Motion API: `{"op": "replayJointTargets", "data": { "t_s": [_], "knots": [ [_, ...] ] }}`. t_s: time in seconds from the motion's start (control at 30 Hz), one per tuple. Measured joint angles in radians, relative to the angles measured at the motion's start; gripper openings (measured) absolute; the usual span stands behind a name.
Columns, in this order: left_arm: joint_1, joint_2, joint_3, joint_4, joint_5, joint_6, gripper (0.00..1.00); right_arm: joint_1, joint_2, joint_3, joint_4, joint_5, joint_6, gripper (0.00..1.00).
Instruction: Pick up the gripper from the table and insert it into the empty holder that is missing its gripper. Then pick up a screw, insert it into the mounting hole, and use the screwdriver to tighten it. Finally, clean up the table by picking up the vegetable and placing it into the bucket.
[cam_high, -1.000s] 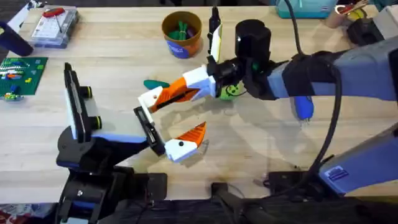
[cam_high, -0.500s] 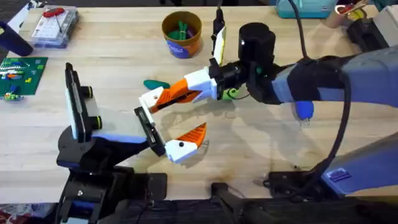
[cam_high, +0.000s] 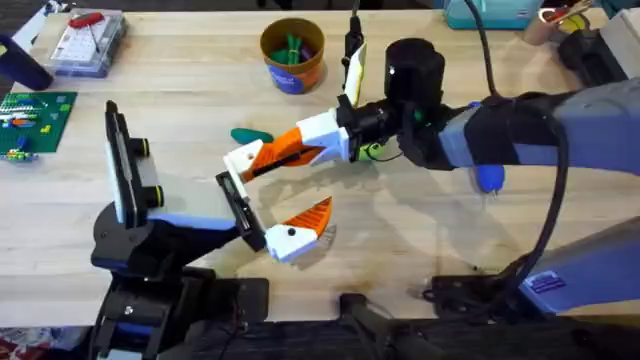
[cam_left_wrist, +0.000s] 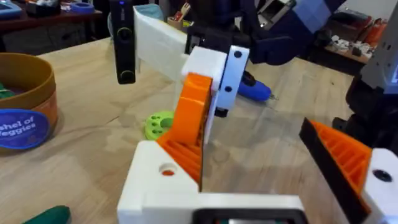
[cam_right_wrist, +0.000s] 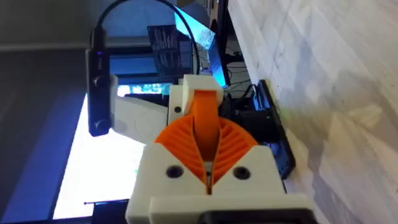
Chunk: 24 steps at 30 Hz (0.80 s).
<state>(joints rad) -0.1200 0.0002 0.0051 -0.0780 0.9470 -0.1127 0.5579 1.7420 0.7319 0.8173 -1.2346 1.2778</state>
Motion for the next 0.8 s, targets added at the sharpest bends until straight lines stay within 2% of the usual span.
{"op": "replayJointTargets", "data": {
  "t_s": [0.8],
  "knots": [
    [0.0,0.0,0.0,0.0,-0.002,0.0,0.987,0.001,0.0,0.002,0.0,0.007,0.013,0.007]
  ]
}}
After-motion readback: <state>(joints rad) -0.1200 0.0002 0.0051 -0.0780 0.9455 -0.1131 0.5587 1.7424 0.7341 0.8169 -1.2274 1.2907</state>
